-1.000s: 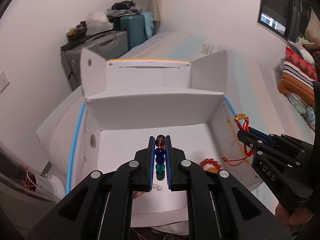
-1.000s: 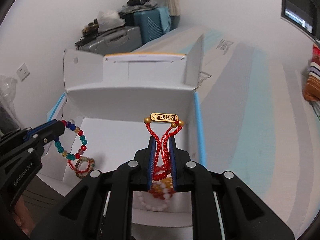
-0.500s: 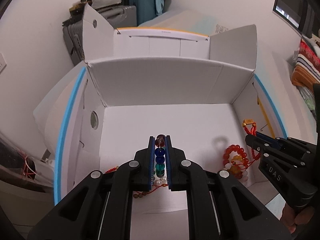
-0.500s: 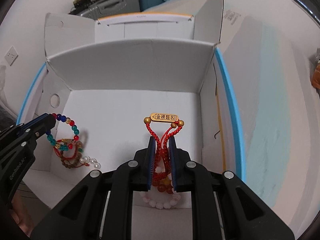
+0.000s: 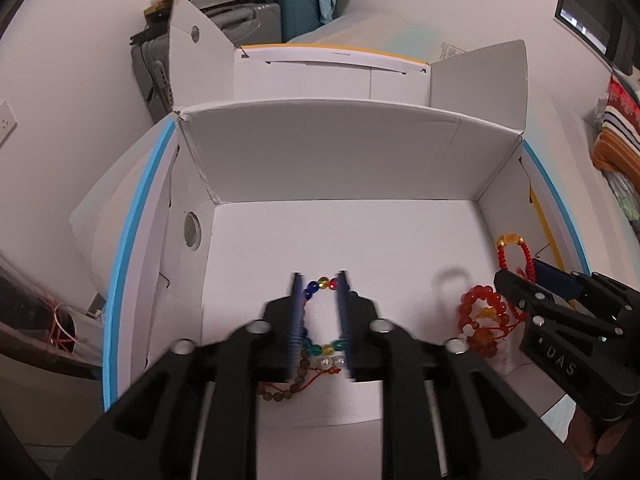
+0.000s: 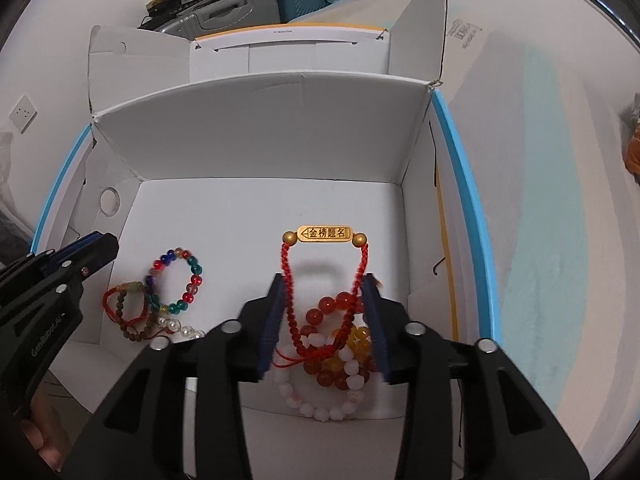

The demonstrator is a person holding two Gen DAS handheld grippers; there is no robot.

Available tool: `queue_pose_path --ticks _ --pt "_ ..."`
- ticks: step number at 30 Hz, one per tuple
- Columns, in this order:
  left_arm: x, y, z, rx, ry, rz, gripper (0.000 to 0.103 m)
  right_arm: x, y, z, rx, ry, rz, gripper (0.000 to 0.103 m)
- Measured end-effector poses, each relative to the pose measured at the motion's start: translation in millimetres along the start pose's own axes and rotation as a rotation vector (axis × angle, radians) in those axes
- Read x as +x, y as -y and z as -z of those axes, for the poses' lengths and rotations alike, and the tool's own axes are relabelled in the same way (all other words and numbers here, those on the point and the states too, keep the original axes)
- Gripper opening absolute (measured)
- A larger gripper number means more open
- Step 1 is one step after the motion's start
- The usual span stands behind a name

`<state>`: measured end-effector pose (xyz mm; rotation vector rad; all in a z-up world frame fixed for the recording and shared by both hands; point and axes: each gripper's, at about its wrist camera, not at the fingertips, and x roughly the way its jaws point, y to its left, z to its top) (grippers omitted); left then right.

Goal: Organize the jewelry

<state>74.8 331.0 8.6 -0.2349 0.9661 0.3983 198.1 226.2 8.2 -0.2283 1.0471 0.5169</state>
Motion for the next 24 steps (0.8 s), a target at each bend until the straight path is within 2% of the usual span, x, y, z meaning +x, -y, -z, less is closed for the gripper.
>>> queue_pose_path --ticks 3,4,5,7,8,12,14,17,24 --pt "-6.0 -0.4 0.9 -0.003 0.02 -0.015 0.04 -9.4 -0.8 3.4 -0.005 0.026 -0.005 0.057" --pt "-8.9 -1.2 1.6 -0.009 0.028 -0.014 0.049 -14.1 -1.4 4.2 -0.007 0.042 -0.001 0.064" --pt "-11.8 -1.9 2.2 -0.013 0.037 -0.014 0.057 -17.8 -1.7 4.5 -0.007 0.054 -0.003 0.067" --pt "-17.6 -2.2 3.8 -0.012 0.055 -0.027 0.066 -25.2 -2.7 5.4 -0.013 0.075 -0.009 0.069" --pt "-21.4 -2.1 5.0 -0.008 0.068 -0.038 0.071 -26.7 -3.6 4.2 -0.015 0.08 -0.009 0.075" --pt "-33.4 -3.6 7.8 -0.004 0.101 -0.056 0.084 -42.0 -4.4 8.0 -0.012 0.129 -0.001 0.084" --pt "-41.6 -6.2 11.0 -0.013 0.124 -0.05 0.094 -50.7 -4.2 12.4 -0.012 0.152 0.006 0.089" --pt "-55.0 -8.5 17.8 -0.02 0.158 -0.034 0.097 -63.1 -3.4 20.1 -0.009 0.184 0.017 0.091" --pt "-77.6 -7.3 39.8 -0.015 0.197 -0.014 0.097 -90.3 -0.2 48.0 0.006 0.253 0.041 0.095"
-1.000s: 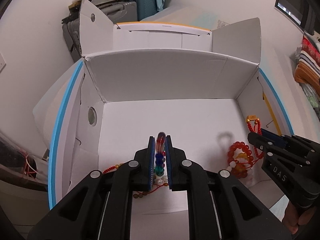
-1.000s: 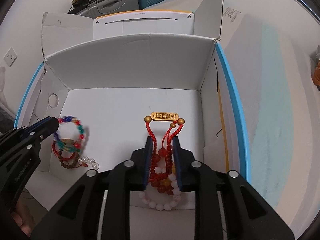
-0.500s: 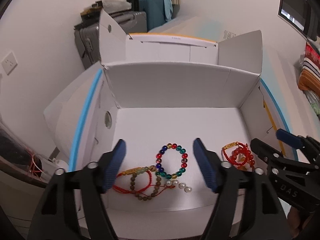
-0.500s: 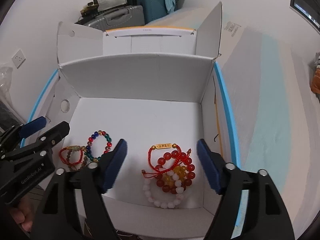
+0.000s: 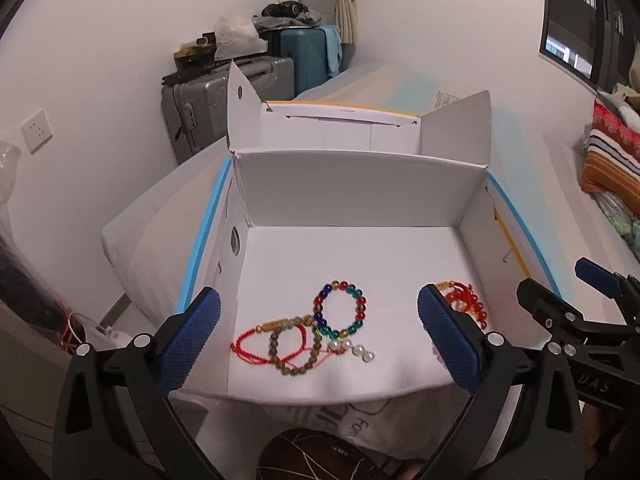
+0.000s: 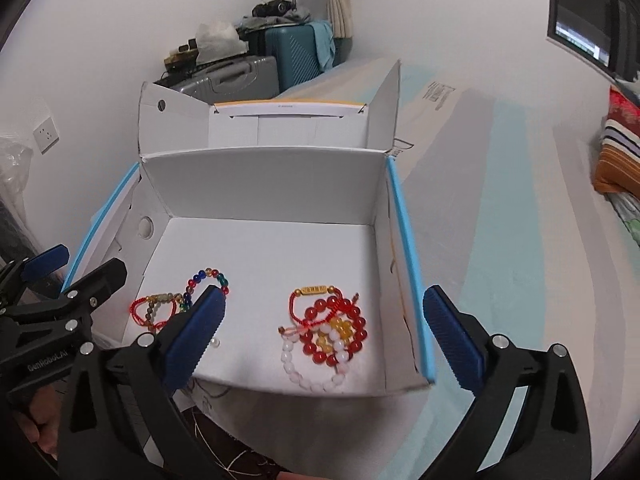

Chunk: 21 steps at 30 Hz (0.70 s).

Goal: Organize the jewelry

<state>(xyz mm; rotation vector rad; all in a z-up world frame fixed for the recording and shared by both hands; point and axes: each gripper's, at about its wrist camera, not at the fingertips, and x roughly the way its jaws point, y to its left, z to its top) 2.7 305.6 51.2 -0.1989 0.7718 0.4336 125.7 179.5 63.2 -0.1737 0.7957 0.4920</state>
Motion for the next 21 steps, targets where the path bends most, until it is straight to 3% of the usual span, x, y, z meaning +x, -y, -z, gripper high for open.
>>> queue_pose_path --ticks 11,21 --pt "-4.7 3.5 35.5 0.022 -0.02 0.005 0.097 -22.3 9.2 48.3 0.053 0.018 0.02 0.095" --pt "-8.3 3.0 55.4 0.044 -0.027 -0.002 0.097 -25.8 12.5 65.1 0.056 0.014 0.034 0.095"
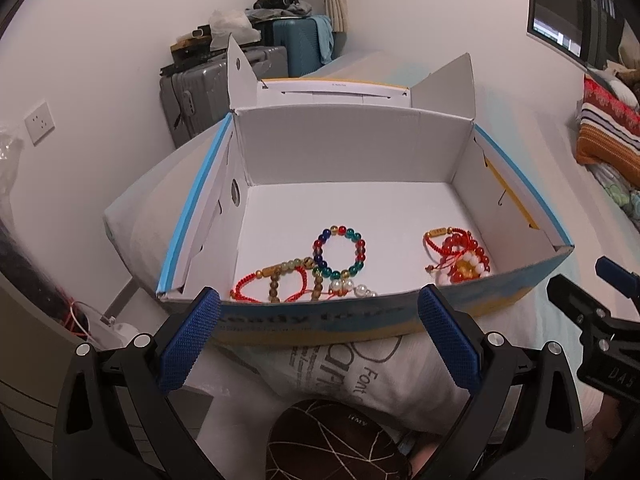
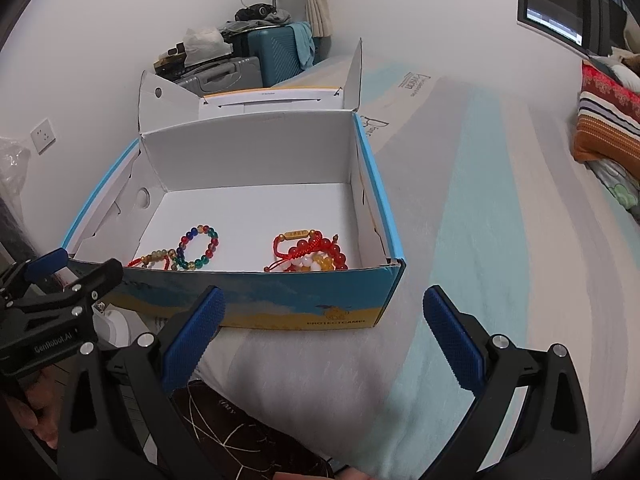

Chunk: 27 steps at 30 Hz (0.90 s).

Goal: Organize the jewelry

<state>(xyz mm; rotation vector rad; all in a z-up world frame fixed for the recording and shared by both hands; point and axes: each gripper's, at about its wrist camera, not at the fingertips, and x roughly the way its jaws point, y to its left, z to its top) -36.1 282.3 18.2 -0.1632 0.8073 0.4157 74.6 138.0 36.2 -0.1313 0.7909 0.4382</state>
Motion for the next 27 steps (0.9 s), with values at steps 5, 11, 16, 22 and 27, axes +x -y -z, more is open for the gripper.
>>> queue_pose_path --ticks 5,11,16,22,27 --pt "-0.2 -1.3 4.9 -0.003 -0.005 0.007 0.097 -0.2 -2.8 1.4 -0.012 -0.004 0.002 0.095" --pt "-0.2 -2.2 5.7 -0.006 -0.003 0.016 0.097 1.6 -3.9 1.2 -0.014 -0.007 0.003 0.095" --pt "3.4 -0.1 5.8 0.003 -0.016 0.008 0.097 3.0 -4.8 0.4 -0.017 -0.009 0.003 0.095" --pt "3.5 -0.1 5.8 -0.003 -0.014 0.006 0.097 3.2 -5.0 0.9 -0.016 -0.01 0.002 0.095" --pt "2.1 -0.8 5.6 -0.008 -0.005 0.011 0.097 4.8 -4.2 2.0 -0.014 -0.013 0.0 0.095"
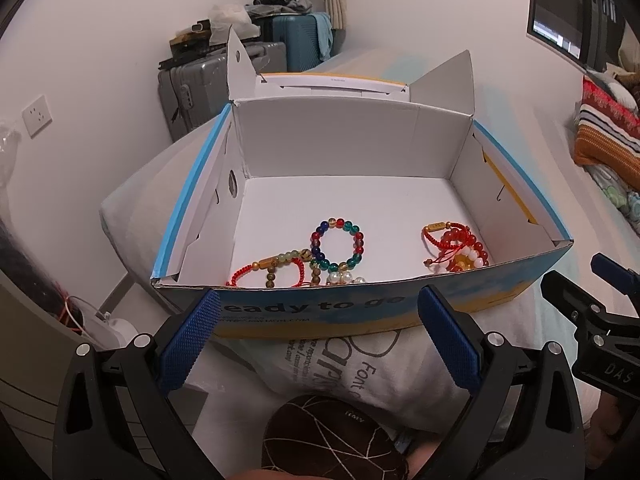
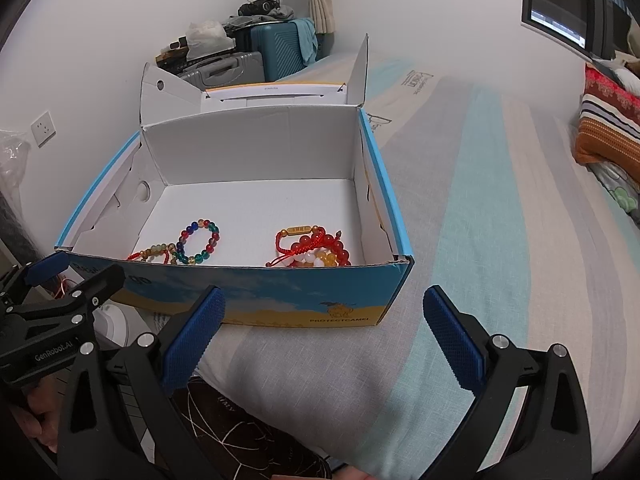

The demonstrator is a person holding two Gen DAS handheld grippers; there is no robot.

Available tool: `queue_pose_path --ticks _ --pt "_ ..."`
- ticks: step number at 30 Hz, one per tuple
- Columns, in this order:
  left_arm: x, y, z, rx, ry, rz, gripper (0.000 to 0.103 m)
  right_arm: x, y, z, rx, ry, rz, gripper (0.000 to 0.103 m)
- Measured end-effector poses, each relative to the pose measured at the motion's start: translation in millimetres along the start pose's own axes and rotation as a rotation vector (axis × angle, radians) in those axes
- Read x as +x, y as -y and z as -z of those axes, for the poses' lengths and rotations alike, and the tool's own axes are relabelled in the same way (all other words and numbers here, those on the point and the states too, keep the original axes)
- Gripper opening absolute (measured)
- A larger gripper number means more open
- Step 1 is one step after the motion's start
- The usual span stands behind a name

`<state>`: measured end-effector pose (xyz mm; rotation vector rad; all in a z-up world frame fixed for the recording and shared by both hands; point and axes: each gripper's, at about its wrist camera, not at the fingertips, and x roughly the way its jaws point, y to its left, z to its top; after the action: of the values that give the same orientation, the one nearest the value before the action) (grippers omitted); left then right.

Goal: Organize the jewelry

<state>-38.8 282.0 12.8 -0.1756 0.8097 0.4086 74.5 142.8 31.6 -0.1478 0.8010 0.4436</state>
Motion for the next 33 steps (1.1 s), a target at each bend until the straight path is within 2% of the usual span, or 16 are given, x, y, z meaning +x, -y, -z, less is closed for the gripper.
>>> queue_pose_path --ticks 9,14,33 --pt "-1.1 1.6 0.6 -0.003 0.006 -0.006 0.097 0.8 1.0 0.5 0.0 -0.003 -0.002 0.095" --pt "-3.8 5.2 1.5 0.007 0.028 -0.063 0.097 2.2 2.7 1.1 0.003 -0.006 -0.001 0.095" --pt "-6.0 7.0 2.2 0.0 0.011 -0.015 0.097 4.4 0.3 3.2 0.005 -0.011 -0.005 0.095"
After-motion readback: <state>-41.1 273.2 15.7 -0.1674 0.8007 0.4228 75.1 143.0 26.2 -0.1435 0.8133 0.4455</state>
